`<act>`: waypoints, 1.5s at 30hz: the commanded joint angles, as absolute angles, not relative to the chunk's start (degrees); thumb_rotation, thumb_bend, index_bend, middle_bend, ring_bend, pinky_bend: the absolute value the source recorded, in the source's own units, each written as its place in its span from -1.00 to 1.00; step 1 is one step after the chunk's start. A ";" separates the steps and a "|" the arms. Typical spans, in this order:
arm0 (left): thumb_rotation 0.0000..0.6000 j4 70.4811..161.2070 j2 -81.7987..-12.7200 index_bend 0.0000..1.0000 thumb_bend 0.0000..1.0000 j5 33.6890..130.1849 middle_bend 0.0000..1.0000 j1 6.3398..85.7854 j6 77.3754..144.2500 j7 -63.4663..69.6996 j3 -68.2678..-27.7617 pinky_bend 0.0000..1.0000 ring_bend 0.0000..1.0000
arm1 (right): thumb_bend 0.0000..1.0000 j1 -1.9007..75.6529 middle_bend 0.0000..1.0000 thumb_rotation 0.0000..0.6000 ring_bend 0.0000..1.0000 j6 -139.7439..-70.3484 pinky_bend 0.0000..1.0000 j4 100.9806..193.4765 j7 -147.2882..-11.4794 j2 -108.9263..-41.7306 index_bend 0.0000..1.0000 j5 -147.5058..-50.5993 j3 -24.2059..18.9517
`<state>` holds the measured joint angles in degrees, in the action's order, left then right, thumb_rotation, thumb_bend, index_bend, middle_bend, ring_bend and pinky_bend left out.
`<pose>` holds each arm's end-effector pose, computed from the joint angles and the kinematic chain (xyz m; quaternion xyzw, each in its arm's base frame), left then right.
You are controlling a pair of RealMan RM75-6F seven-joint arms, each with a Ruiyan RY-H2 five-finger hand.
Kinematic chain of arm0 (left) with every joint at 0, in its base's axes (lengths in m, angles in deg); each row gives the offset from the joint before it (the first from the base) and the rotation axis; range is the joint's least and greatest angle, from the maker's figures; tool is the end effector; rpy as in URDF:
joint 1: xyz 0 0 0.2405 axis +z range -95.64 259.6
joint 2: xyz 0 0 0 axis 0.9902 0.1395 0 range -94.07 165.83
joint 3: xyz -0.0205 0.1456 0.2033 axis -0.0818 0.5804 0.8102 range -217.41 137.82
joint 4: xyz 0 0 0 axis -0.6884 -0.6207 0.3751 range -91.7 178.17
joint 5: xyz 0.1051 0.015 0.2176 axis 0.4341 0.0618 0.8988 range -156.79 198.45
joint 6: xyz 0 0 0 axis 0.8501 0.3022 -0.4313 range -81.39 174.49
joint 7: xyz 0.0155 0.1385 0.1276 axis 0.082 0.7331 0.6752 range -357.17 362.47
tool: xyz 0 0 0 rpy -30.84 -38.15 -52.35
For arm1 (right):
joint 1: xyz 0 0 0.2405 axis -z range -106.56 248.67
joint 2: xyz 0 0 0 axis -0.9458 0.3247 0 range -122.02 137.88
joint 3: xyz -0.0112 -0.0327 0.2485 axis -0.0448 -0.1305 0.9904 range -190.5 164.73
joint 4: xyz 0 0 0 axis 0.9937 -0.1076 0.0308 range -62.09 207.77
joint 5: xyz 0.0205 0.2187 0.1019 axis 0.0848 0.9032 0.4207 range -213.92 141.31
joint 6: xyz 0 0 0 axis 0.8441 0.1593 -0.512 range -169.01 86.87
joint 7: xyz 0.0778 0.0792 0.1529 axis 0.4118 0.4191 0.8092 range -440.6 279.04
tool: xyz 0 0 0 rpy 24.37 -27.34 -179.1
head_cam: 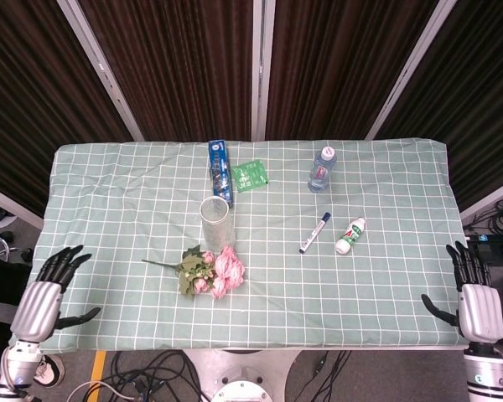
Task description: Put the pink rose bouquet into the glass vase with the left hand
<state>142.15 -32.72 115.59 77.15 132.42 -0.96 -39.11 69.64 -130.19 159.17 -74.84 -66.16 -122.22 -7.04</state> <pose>-0.2579 0.2073 0.0770 -0.5966 -0.4401 -0.4724 0.4767 -0.3251 -0.2204 0.1026 0.5197 -0.4199 0.4560 0.5879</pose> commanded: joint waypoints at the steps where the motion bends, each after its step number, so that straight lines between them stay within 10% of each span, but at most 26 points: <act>1: 1.00 144.90 -32.83 -0.73 -0.98 116.42 -0.91 74.84 129.16 1.73 -38.98 -0.84 -1.00 | -0.80 69.18 -1.00 1.00 -1.00 -129.64 -1.00 162.00 -76.03 -64.77 -1.00 -121.12 -6.11; 23: 1.00 149.12 -45.59 -0.78 -1.00 101.22 -0.95 55.15 101.75 7.86 -46.33 -0.86 -1.00 | -0.80 66.77 -1.00 1.00 -1.00 -127.12 -1.00 168.20 -77.20 -60.36 -1.00 -118.94 -4.07; 45: 1.00 140.72 -53.37 -0.82 -1.00 79.28 -1.00 43.65 93.57 15.58 -49.66 -0.87 -1.00 | -0.80 66.85 -1.00 1.00 -1.00 -126.93 -1.00 165.52 -75.46 -62.00 -1.00 -119.11 -5.42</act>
